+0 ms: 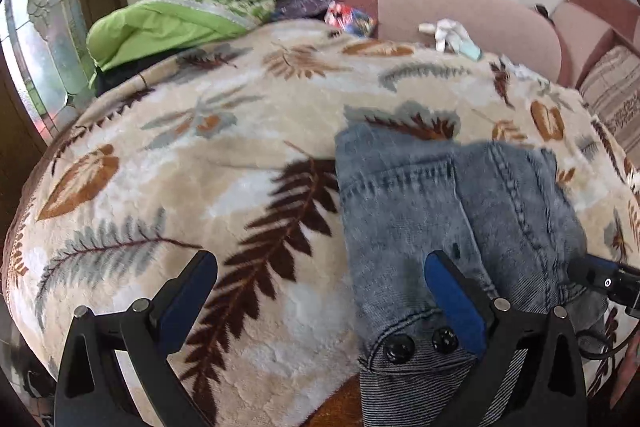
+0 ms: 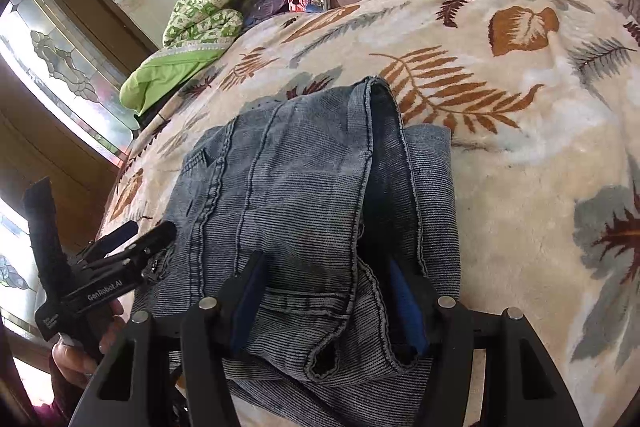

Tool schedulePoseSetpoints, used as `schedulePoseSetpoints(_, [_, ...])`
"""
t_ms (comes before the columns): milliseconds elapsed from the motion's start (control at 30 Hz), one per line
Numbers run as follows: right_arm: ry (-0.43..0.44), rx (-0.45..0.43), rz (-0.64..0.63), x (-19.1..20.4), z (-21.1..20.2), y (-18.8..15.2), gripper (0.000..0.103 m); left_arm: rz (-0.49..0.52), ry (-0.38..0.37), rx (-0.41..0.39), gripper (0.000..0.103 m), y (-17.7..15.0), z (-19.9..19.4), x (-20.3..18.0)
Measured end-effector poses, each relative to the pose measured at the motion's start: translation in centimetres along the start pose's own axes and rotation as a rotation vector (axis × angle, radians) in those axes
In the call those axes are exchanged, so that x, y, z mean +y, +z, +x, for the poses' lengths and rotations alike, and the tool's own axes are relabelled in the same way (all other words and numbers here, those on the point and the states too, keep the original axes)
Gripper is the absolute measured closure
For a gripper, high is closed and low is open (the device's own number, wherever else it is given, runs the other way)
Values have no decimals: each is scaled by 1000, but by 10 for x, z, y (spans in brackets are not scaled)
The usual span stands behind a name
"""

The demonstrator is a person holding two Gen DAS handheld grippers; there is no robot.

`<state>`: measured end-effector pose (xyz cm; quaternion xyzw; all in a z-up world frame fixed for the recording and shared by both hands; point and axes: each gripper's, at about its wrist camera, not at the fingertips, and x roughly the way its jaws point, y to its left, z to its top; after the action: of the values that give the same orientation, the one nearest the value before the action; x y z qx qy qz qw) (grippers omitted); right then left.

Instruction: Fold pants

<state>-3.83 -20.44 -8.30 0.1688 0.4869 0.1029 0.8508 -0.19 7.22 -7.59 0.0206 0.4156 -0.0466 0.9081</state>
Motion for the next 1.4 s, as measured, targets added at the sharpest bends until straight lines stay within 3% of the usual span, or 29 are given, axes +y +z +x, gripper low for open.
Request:
schedulePoseSetpoints(67, [1,-30,2,0,-6,0,39,-14,8,-43,0,4,-9,5])
schedulePoseSetpoints(167, [-21,-99,-19,4,-19,0,39,-29,27,-46,0,7,-10,11])
schedulePoseSetpoints(367, [-35,-164,-81,17,-28,0,39,-80,4,71,0,2,10,18])
schedulePoseSetpoints(533, [-51,-97,-129,27,-13,-1,39,-34,3,115,0,-6,19,6])
schedulePoseSetpoints(667, [-66,-6,-74,14,5,-3,39,31,16,110,0,-11,21,-7])
schedulePoseSetpoints(767, [-36,4,-42,7,5,-2,39,51,24,92,0,-11,22,-10])
schedulePoseSetpoints(967, [-61,-4,-74,12,5,-4,39,34,-3,95,0,-8,21,-5])
schedulePoseSetpoints(1133, [-32,-36,-44,4,-13,0,39,20,17,15,0,0,4,4])
schedulePoseSetpoints(1267, [-53,-96,0,-13,-35,7,39,-41,-56,20,0,7,-1,23])
schedulePoseSetpoints(1400, [-22,-88,107,-45,-49,15,33,-131,-212,156,0,9,15,41])
